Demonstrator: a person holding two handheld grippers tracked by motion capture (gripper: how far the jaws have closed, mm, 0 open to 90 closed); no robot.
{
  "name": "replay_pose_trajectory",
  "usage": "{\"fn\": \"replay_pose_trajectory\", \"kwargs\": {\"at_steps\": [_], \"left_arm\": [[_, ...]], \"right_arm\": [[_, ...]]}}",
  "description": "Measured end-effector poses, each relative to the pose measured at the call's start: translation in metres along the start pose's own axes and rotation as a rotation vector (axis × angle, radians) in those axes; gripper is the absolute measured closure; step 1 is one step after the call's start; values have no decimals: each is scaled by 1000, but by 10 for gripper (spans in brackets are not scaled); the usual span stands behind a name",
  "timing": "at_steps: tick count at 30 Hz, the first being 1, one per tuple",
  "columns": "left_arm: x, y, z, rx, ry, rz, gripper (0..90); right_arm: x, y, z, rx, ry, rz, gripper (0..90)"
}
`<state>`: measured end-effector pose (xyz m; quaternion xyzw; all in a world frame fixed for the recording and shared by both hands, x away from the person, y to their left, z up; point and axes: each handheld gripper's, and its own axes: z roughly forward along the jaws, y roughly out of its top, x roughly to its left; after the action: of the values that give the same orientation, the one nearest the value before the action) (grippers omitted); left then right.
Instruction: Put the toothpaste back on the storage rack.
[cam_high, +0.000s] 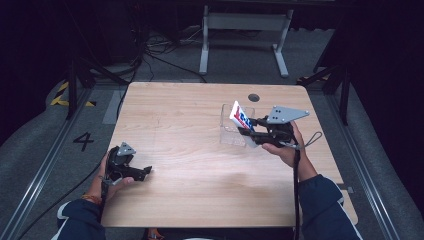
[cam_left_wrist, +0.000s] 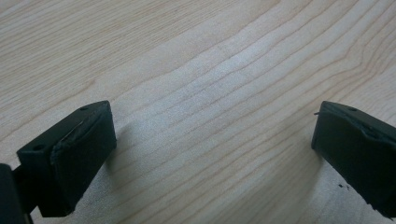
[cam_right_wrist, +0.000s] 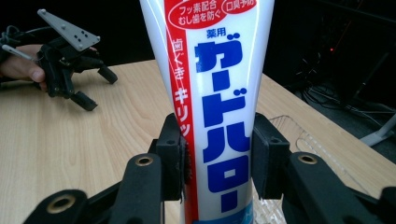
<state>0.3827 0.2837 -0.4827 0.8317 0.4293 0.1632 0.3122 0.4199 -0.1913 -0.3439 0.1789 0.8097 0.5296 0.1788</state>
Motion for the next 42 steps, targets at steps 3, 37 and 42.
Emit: {"fn": "replay_pose_trajectory", "kwargs": {"at_steps": [3,37,42], "left_arm": [[0,0,0,0,0,0,3],[0,0,0,0,-1,1,3],[0,0,0,0,-1,1,3]], "right_arm": [[-5,6,4,-9,-14,4,621],[-58,-1,56,-34,-96,125,610],[-61,-8,57,-24,-115,122,608]]}}
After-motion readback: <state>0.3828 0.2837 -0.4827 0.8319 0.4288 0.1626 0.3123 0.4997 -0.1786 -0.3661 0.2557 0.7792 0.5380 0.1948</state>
